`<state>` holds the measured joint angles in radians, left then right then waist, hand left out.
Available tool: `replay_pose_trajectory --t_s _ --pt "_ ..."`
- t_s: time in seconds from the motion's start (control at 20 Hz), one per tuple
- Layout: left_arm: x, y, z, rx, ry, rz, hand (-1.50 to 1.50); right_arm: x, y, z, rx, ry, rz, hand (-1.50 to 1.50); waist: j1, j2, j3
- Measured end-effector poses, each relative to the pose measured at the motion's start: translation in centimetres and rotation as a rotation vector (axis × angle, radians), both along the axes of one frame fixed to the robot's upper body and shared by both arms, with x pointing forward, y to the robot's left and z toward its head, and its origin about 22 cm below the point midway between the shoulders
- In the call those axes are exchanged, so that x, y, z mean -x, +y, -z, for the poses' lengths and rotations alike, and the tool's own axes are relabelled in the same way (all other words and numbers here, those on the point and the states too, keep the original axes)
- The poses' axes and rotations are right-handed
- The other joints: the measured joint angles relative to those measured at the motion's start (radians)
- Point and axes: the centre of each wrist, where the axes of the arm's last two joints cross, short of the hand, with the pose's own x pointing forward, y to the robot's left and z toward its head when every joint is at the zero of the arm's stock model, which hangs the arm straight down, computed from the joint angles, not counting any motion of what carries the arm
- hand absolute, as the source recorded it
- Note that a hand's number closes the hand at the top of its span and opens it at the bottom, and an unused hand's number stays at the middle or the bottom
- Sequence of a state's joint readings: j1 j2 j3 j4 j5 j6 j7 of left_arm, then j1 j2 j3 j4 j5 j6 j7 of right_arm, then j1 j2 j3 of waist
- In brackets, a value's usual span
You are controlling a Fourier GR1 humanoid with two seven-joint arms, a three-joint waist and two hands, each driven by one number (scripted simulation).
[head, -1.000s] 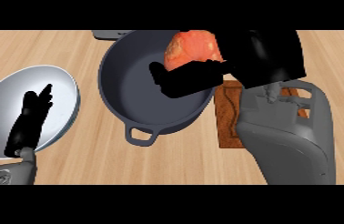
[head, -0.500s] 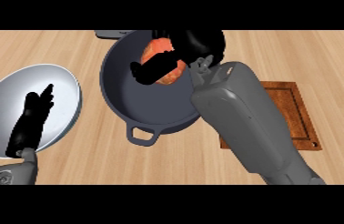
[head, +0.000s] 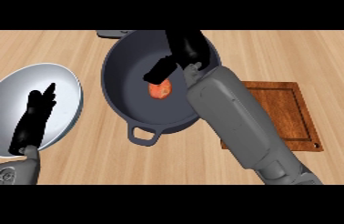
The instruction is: Pick the squash from the cutting board and place it in the pot
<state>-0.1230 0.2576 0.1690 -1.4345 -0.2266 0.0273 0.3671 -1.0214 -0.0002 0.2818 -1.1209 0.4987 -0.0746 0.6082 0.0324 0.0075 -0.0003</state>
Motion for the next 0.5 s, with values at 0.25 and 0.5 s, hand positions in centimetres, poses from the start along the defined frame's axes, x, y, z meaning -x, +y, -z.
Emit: replay_pose_trajectory --t_s 0.25,0.5 --pt "0.0 -0.5 -0.5 0.007 -0.002 0.01 0.0 -0.7 -1.2 0.6 -0.244 -0.079 0.081 -1.5 0.002 -0.001 0.001" --pt "0.4 -0.3 -0.6 0.004 0.001 -0.006 0.0 -1.6 -3.6 0.6 -0.404 -0.15 0.178 -1.5 -0.013 -0.004 0.001"
